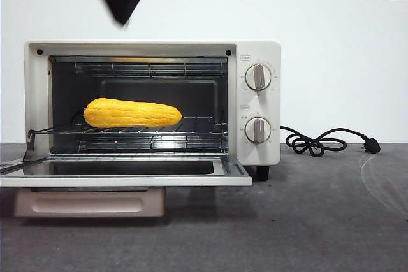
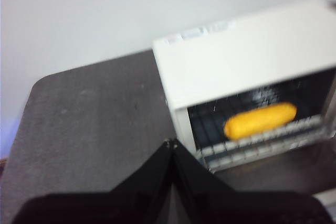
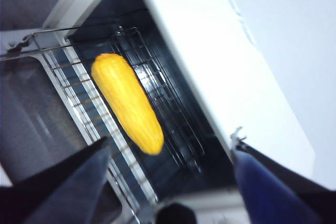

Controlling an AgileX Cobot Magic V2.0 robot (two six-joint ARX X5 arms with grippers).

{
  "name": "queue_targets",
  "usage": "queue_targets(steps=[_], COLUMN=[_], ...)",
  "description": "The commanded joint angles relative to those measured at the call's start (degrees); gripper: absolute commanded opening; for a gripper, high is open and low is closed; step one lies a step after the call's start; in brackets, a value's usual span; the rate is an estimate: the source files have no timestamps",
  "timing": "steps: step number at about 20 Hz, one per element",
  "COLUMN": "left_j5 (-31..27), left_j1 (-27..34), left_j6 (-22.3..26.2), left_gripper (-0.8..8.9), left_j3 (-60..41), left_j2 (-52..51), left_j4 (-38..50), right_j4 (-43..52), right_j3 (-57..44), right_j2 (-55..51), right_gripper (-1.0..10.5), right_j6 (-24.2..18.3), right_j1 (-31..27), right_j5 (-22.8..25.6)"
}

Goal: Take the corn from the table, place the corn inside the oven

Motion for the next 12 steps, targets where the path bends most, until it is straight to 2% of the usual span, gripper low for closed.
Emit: queue_targets(steps=[1, 3, 5, 9, 11, 12], left_j5=[-0.3, 0.7, 4.6, 18.0, 24.4, 27.9], left_j1=[-0.1, -0.1, 0.3, 4.0, 7.3, 9.3], left_j6=[4.2, 5.1, 5.8, 10.0, 11.5, 11.5], left_gripper=[-0.07, -0.07, -0.08, -0.08, -0.08, -0.08], left_j3=[-0.5, -0.5, -0.5, -0.5, -0.5, -0.6], left_j2=[4.5, 7.8, 10.5, 15.0, 16.4, 17.0], left_j4=[0.1, 0.1, 0.3, 1.5, 1.7, 1.7], right_j4=[-4.9, -8.5, -11.3, -16.0, -18.1, -19.1], right_j3=[0.0, 0.0, 0.0, 0.0, 0.0, 0.0], right_j2=[-4.2, -7.8, -11.2, -17.7, -20.3, -21.7], right_gripper=[2.2, 1.3, 0.8, 0.5, -0.2, -0.2], right_j6=[5.9, 7.4, 8.7, 9.7, 10.0, 10.4], right_j1=[-0.1, -0.2, -0.2, -0.2, -0.5, -0.9], right_j5=[0.0, -0.1, -0.3, -2.8, -5.5, -7.2])
